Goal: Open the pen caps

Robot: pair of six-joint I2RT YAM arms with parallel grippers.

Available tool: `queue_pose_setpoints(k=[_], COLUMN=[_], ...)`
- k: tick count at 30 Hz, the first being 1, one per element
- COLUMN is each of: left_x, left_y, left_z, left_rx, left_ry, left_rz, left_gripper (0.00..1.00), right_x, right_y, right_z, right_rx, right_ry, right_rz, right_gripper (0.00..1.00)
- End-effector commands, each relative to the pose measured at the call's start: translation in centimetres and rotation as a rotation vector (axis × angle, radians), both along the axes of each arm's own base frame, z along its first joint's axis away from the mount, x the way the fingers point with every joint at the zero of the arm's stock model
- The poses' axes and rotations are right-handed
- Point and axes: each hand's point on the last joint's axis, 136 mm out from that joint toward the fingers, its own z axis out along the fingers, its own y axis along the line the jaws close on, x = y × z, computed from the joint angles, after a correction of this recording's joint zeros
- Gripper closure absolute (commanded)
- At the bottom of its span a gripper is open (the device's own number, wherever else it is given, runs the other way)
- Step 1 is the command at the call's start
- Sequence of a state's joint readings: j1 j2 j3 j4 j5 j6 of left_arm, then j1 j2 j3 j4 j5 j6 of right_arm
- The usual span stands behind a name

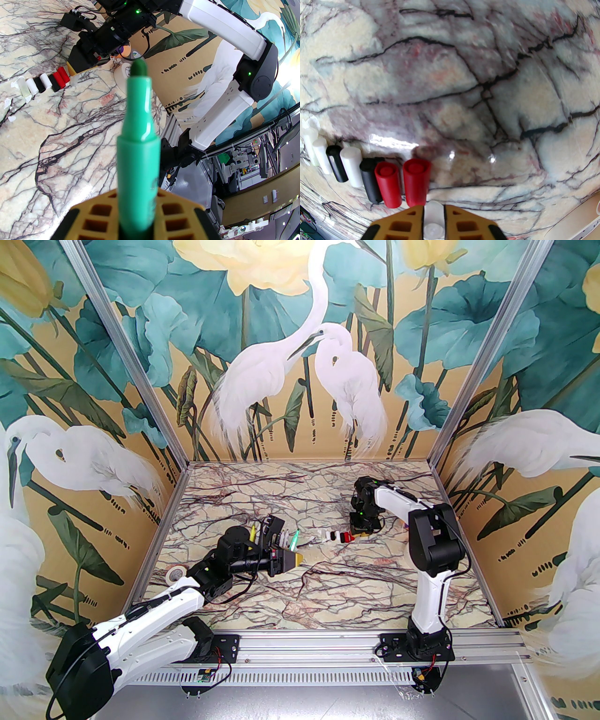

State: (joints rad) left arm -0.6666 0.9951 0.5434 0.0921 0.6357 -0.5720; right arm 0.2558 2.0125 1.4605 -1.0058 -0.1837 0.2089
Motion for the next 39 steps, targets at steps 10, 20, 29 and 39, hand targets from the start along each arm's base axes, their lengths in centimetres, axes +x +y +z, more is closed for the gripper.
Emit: queue_pose_setpoints(k=[10,20,29,39], left_x=[0.1,0.4,1.5,3.2], left_y=[-0.1,0.4,1.4,1.1], left_z=[-0.1,-0.7,-3.2,-3.4], left_rx=[0.004,0.012,0.101,0.238], left_ry=[0.007,0.023,0.068,0.051], left_rz=[-0.01,0.036,0.139,0.24], left_gripper=[0.86,0.85,0.85,0.84], right_x=[2.7,0.3,-4.9,-11.4], right_y=[-0.2,0.0,1.0,1.0], right_z=[2.6,6.2,9.9,13.8], right_rx=[0.006,0.078,0.205,0.395], right_ry=[-0.145,-0.339,-0.562,-0.676], right_rz=[-0.039,-0.101,-0.12,-0.102], right_gripper=[0.63,0.53,0.21,0.01])
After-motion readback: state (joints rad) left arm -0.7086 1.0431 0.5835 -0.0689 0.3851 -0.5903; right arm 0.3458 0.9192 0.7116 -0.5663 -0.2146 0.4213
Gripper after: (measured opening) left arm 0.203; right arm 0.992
